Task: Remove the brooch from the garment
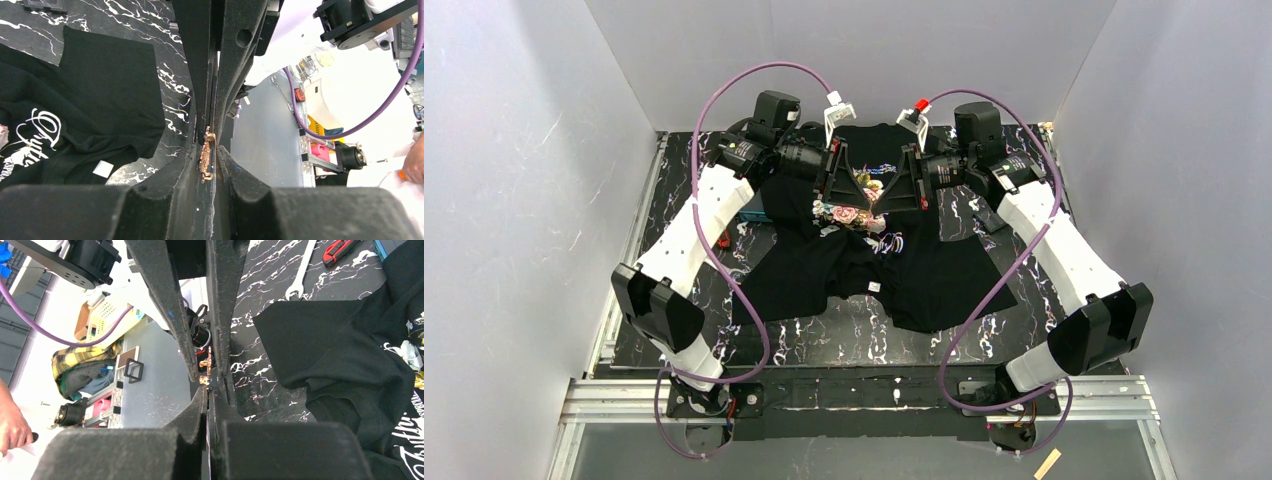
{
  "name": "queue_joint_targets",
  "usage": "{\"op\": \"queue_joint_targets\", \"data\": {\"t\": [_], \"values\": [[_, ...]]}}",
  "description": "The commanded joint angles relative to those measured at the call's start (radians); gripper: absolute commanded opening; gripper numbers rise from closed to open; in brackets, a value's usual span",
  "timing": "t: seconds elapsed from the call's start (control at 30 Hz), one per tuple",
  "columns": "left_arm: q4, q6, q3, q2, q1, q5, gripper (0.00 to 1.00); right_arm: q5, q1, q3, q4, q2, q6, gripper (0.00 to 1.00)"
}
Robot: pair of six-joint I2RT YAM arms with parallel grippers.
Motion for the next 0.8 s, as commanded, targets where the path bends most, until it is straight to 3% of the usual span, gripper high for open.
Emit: {"op": "queue_joint_targets", "data": {"t": [0.0,0.53,0.77], "values": [[-0.024,0.040,-0.007,-0.036,-0.001,-0.025,0.18,-0.052,0.006,0.003,0.065,-0.033,0.030,0.01],[-0.155,0.306,0.064,-0.048,-0.001,-0.184,0.20,-0.071,0.006,0.008,0.079,-0.025,0.054,0.01],[-0.167,0.330,0.105,-0.040,-0.003,-0.240,0.18,-0.070,0.006,0.011,0.074,-0.018,0.054,0.01]]}}
